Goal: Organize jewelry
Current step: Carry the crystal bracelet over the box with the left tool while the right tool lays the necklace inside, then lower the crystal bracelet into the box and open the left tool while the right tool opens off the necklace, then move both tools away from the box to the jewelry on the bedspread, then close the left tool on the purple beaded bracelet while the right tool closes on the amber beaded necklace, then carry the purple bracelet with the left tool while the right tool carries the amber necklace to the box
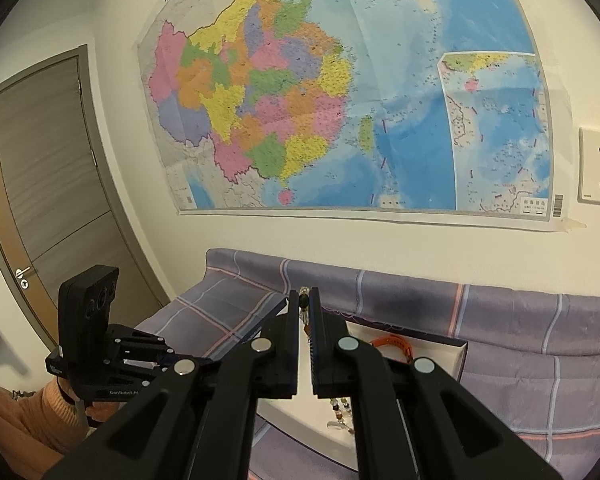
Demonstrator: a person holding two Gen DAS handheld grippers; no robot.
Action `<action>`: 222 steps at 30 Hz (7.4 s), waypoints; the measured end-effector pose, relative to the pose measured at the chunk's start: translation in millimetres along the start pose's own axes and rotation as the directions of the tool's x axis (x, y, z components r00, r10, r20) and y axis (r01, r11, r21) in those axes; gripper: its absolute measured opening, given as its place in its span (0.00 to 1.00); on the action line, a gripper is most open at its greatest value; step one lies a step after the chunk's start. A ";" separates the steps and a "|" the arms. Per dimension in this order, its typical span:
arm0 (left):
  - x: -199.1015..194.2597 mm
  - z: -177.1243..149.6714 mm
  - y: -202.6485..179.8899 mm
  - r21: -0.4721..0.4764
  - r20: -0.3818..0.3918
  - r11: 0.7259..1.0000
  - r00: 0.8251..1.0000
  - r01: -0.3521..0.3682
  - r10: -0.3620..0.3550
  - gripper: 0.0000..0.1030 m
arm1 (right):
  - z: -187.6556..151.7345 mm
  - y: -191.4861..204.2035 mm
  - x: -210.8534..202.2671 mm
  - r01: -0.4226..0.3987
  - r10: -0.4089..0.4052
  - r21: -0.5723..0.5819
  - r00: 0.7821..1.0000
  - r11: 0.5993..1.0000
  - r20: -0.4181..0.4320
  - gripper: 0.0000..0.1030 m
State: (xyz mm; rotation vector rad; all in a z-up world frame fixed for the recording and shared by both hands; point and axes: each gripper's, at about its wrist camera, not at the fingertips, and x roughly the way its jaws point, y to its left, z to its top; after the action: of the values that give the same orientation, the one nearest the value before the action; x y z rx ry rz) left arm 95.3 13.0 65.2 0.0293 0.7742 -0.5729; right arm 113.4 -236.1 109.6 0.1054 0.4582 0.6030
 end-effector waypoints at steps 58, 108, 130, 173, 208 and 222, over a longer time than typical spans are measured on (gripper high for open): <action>130.8 21.6 36.7 -0.109 -0.153 0.989 0.985 -0.099 0.082 0.09 | -70.0 -51.0 105.3 0.095 -0.091 -0.002 0.949 0.995 -0.302 0.03; 51.8 -8.7 21.5 -0.088 -0.007 0.995 0.999 -0.048 0.048 0.44 | -78.9 -43.9 76.4 0.118 -0.095 0.064 0.953 0.991 -0.287 0.34; 9.8 -121.0 -19.6 -0.039 -0.111 0.999 0.993 0.027 -0.031 0.48 | -169.3 46.3 6.2 -0.008 -0.017 -0.064 0.925 0.998 -0.379 0.36; -0.6 -123.7 -16.9 -0.024 -0.094 0.998 0.994 -0.062 0.060 0.43 | -179.3 45.2 13.6 0.025 -0.021 0.008 0.937 1.000 -0.348 0.43; -34.6 -104.7 -20.6 -0.067 -0.027 0.996 0.998 0.053 -0.055 0.03 | -140.6 60.4 -21.2 0.051 -0.071 -0.089 0.967 0.995 -0.244 0.09; -49.3 -79.3 -20.8 -0.049 0.037 0.998 0.998 0.048 -0.046 0.03 | -124.8 53.3 -24.6 0.071 -0.086 -0.075 0.975 0.995 -0.205 0.09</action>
State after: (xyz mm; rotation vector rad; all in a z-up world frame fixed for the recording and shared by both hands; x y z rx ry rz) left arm 5.1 37.2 44.6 -0.0454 0.7553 -0.5974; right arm 12.1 -210.8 19.5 -0.0405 0.6418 0.5532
